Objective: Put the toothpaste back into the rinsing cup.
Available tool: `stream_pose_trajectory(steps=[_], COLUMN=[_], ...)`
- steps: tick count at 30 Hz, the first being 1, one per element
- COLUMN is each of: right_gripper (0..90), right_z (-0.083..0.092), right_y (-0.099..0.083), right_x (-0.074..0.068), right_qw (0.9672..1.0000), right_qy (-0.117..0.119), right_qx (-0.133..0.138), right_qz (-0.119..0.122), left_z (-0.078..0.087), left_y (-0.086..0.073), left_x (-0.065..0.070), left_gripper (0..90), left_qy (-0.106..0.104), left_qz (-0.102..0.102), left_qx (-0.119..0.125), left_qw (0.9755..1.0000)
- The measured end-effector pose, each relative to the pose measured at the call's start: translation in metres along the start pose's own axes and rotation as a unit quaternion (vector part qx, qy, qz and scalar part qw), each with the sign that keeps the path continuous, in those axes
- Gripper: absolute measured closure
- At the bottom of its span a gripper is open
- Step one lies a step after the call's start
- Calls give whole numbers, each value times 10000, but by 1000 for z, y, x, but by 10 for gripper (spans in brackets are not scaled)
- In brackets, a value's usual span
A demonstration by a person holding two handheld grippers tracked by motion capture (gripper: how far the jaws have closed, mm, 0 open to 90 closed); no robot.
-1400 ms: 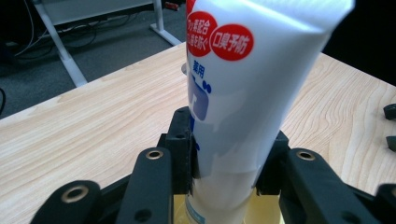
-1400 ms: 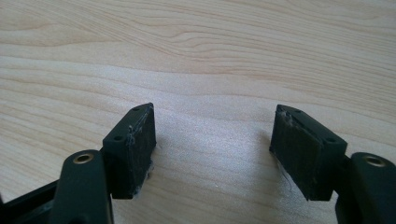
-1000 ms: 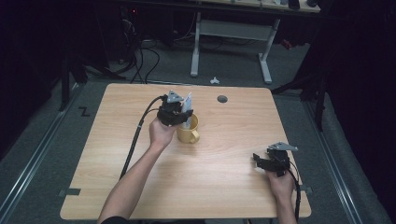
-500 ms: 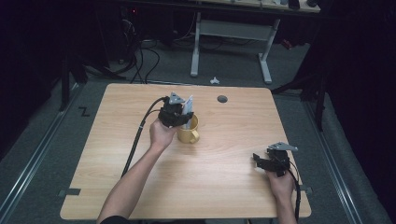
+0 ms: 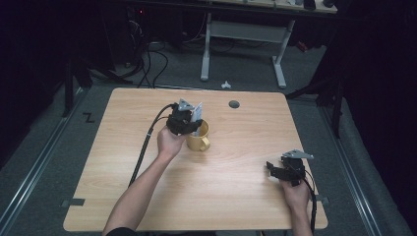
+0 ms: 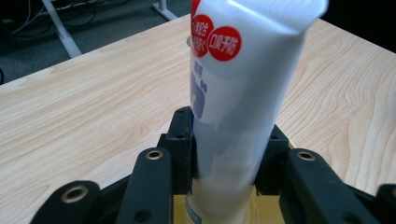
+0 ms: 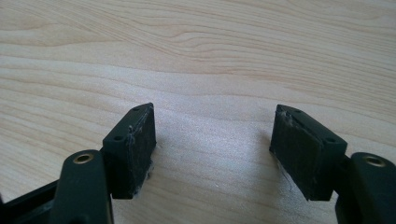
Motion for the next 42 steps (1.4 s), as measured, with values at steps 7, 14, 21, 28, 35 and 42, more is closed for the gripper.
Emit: stream_pose_trajectory(steps=[7, 14, 21, 28, 35, 42], right_gripper=[312, 312, 312, 312, 312, 312], right_z=[0, 0, 0, 0, 0, 0], right_y=[0, 0, 0, 0, 0, 0], right_x=[0, 0, 0, 0, 0, 0], right_qw=[10000, 10000, 10000, 10000, 10000, 10000], right_qy=[1, 0, 1, 1, 3, 5], right_qx=[0, -3, 0, -2, -3, -1], right_qz=[0, -8, 0, -6, -14, -10], left_z=[-2, -3, -3, -5, -9, -8], left_y=[-2, -5, -8, -10, -14, -13], left_x=[-1, -1, -1, -1, 0, -1], left_gripper=[656, 656, 655, 655, 655, 653], left_qy=[2, 13, 18, 28, 86, 83], left_qz=[37, 23, 20, -24, -101, -90], left_qx=[-40, -95, -159, -262, -359, -356], left_qw=[10000, 10000, 9999, 9996, 9993, 9993])
Point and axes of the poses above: each handheld gripper's, and its own axes: z roughly backward along the jaws, y roughly out of its top, x roughly to its right, the point moved 2 cm from there along -z, roughly forward along the jaws, and after that the axes turned 10 degrees about x, right-handed, at the moved point
